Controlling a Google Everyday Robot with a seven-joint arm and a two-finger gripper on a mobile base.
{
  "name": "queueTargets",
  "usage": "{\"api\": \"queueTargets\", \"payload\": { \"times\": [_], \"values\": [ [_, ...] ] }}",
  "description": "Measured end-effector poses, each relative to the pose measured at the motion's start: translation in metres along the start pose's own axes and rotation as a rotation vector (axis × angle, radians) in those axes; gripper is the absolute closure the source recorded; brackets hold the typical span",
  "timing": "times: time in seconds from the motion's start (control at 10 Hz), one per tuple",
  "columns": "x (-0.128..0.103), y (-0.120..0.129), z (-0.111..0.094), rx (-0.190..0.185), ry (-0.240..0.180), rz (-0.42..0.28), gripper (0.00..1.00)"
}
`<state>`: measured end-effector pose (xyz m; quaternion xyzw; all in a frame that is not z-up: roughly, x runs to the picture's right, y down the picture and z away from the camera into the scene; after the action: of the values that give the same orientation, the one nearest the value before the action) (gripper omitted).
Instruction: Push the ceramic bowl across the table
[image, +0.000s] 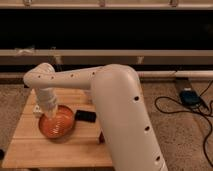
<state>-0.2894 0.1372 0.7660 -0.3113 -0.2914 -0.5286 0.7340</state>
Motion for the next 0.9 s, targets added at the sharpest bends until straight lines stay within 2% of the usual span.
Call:
{"api": "queueTargets", "payload": {
  "times": [0.9],
  "values": [
    [0.0007, -0.0007, 0.0014, -0.002, -0.002, 0.001, 0.70]
  ]
}}
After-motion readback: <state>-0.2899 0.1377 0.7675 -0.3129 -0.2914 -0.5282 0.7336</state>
